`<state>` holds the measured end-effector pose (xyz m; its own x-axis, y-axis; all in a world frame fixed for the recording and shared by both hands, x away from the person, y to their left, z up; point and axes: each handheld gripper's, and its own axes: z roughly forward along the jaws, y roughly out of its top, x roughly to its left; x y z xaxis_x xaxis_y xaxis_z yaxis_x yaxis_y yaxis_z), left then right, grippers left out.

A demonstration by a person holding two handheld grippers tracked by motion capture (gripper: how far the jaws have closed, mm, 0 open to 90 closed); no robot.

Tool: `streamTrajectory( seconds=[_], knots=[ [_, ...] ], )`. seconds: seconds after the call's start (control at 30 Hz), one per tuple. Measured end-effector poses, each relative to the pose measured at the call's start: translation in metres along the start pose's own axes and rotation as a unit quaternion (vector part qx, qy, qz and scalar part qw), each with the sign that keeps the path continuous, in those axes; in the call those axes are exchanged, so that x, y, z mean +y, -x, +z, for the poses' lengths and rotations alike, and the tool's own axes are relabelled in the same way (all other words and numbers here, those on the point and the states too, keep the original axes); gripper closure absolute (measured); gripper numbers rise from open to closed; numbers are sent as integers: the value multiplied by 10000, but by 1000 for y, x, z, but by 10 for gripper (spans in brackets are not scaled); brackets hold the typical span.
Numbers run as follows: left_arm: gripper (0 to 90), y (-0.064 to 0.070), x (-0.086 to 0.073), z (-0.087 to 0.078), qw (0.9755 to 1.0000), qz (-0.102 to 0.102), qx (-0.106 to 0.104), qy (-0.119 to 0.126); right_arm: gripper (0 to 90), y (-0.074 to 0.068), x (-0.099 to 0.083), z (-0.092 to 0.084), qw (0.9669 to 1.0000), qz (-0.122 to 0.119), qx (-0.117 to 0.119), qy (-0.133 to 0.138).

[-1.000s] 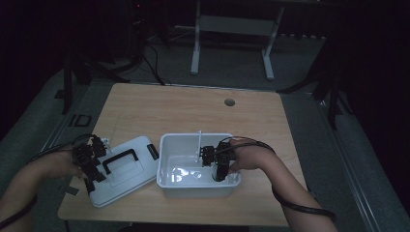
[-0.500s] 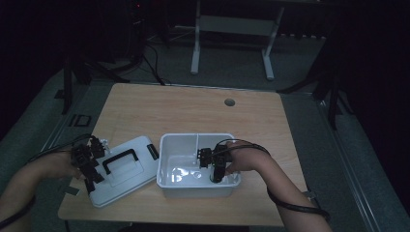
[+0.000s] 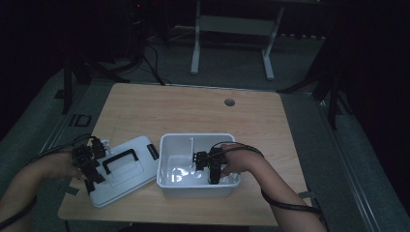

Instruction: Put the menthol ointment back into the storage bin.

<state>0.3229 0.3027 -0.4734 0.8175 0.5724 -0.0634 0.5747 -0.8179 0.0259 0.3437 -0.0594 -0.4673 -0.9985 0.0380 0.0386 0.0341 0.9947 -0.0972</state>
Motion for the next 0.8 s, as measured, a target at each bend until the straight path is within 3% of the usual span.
streamTrajectory(
  seconds=[0.8],
  knots=[
    [329,0,1,2,10000,-14,-60,-6,497,7,7,24,9995,76,78,-290]
  ],
)
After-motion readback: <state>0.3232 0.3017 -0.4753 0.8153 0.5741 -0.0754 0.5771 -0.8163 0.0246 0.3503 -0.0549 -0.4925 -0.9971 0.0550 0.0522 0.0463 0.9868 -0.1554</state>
